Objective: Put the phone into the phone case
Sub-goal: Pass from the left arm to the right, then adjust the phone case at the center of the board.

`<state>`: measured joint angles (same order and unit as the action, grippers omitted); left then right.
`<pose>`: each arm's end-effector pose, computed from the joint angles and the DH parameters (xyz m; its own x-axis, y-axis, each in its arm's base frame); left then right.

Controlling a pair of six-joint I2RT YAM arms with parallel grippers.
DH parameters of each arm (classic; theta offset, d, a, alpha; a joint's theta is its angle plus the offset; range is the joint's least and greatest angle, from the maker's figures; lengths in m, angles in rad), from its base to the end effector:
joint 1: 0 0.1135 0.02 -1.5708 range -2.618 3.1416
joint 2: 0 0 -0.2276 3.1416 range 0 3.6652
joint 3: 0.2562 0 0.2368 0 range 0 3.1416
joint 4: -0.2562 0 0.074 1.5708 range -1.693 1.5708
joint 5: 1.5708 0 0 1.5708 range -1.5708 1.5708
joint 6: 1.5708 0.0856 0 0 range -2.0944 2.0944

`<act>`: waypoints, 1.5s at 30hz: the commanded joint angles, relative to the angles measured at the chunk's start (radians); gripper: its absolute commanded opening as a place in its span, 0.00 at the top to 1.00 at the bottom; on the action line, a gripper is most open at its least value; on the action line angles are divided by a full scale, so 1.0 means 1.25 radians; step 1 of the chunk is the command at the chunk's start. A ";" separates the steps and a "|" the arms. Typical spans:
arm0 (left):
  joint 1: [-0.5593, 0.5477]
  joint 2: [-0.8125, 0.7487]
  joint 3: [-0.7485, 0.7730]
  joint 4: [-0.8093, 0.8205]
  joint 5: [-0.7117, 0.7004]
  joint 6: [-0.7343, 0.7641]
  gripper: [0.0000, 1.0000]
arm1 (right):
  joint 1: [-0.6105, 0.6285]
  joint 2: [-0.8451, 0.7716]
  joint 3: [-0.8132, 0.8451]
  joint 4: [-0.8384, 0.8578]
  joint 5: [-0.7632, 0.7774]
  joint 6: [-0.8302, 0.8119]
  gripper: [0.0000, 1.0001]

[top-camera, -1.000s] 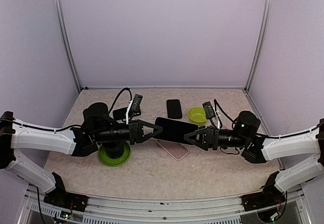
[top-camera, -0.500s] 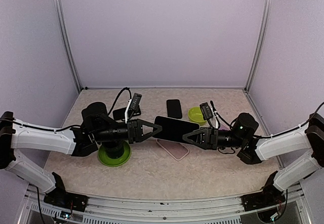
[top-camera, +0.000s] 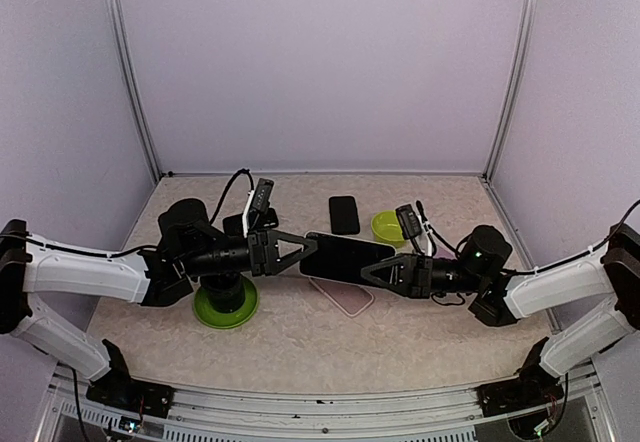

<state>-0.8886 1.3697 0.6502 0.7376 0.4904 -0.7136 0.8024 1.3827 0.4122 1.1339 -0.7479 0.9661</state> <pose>0.1805 -0.2861 0.2334 -0.6339 -0.1354 -0.7615 0.7496 0.1350 -0.6480 0.1606 0.2499 0.2042 -0.7531 0.0887 -0.6520 -0.6578 -0.0809 0.7488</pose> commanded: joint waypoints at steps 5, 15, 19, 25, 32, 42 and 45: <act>0.024 0.001 -0.024 -0.022 -0.070 0.007 0.22 | -0.008 -0.120 0.008 -0.181 0.130 -0.101 1.00; 0.028 0.054 -0.009 -0.073 -0.129 0.032 0.01 | -0.010 -0.291 0.054 -0.607 0.447 -0.236 1.00; 0.036 0.100 0.029 -0.136 -0.181 0.052 0.01 | -0.010 -0.313 0.072 -0.717 0.506 -0.262 1.00; 0.075 0.203 0.088 -0.168 -0.213 0.046 0.01 | -0.009 -0.297 0.078 -0.796 0.459 -0.306 1.00; 0.102 0.336 0.160 -0.172 -0.189 0.028 0.01 | 0.026 -0.254 0.080 -0.812 0.388 -0.342 1.00; 0.115 0.456 0.217 -0.140 -0.158 0.011 0.01 | 0.136 -0.117 0.141 -0.848 0.445 -0.404 1.00; 0.115 0.474 0.221 -0.134 -0.144 0.010 0.01 | 0.146 -0.087 0.159 -0.872 0.493 -0.409 1.00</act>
<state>-0.7521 1.9327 0.8932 0.5316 0.2775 -0.6941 0.9672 1.2442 0.5552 0.0479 -0.2085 0.4866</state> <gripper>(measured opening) 0.989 0.060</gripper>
